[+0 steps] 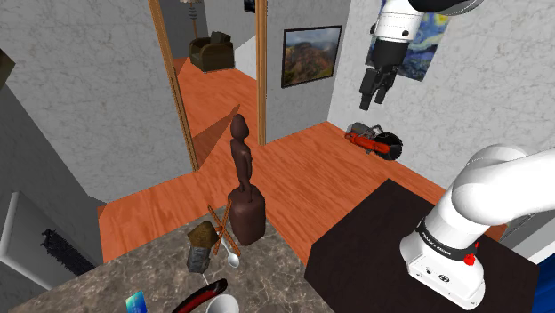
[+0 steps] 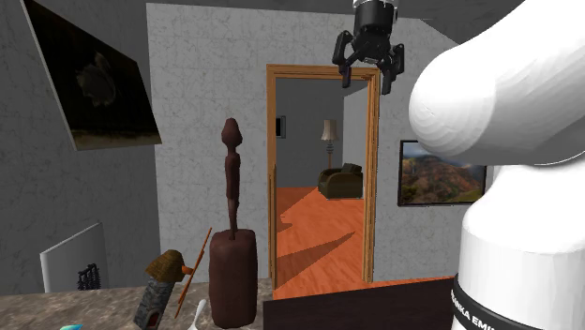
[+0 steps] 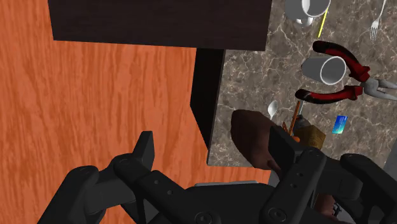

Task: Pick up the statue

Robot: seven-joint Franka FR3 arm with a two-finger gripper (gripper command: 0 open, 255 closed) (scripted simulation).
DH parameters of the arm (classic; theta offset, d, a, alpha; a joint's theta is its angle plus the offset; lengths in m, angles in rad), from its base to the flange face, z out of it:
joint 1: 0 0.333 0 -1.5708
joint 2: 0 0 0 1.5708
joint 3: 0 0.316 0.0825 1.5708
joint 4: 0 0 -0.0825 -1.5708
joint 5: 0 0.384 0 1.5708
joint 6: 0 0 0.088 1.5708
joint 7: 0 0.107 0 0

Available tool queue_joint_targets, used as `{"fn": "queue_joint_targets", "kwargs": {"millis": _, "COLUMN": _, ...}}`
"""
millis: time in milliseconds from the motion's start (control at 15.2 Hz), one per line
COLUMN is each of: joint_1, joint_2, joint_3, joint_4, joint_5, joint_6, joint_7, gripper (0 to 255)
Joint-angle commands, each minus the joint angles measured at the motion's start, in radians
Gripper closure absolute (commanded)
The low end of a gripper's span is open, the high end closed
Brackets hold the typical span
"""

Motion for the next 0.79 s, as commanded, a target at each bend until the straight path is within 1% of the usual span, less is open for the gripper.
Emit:
{"fn": "queue_joint_targets", "kwargs": {"millis": 0, "joint_1": 0.0, "joint_2": 0.0, "joint_3": 0.0, "joint_4": 0.0, "joint_5": 0.0, "joint_6": 0.0, "joint_7": 0.0, "gripper": 0}}
{"fn": "queue_joint_targets", "kwargs": {"millis": 198, "joint_1": 0.016, "joint_2": -0.059, "joint_3": 0.057, "joint_4": -0.125, "joint_5": 0.037, "joint_6": 0.151, "joint_7": 0.054, "gripper": 0}}
{"fn": "queue_joint_targets", "kwargs": {"millis": 396, "joint_1": 0.038, "joint_2": -0.094, "joint_3": 0.124, "joint_4": -0.234, "joint_5": 0.078, "joint_6": 0.312, "joint_7": 0.11, "gripper": 0}}
{"fn": "queue_joint_targets", "kwargs": {"millis": 594, "joint_1": 0.063, "joint_2": -0.097, "joint_3": 0.2, "joint_4": -0.326, "joint_5": 0.119, "joint_6": 0.487, "joint_7": 0.17, "gripper": 0}}
{"fn": "queue_joint_targets", "kwargs": {"millis": 726, "joint_1": 0.079, "joint_2": -0.078, "joint_3": 0.256, "joint_4": -0.376, "joint_5": 0.146, "joint_6": 0.612, "joint_7": 0.214, "gripper": 0}}
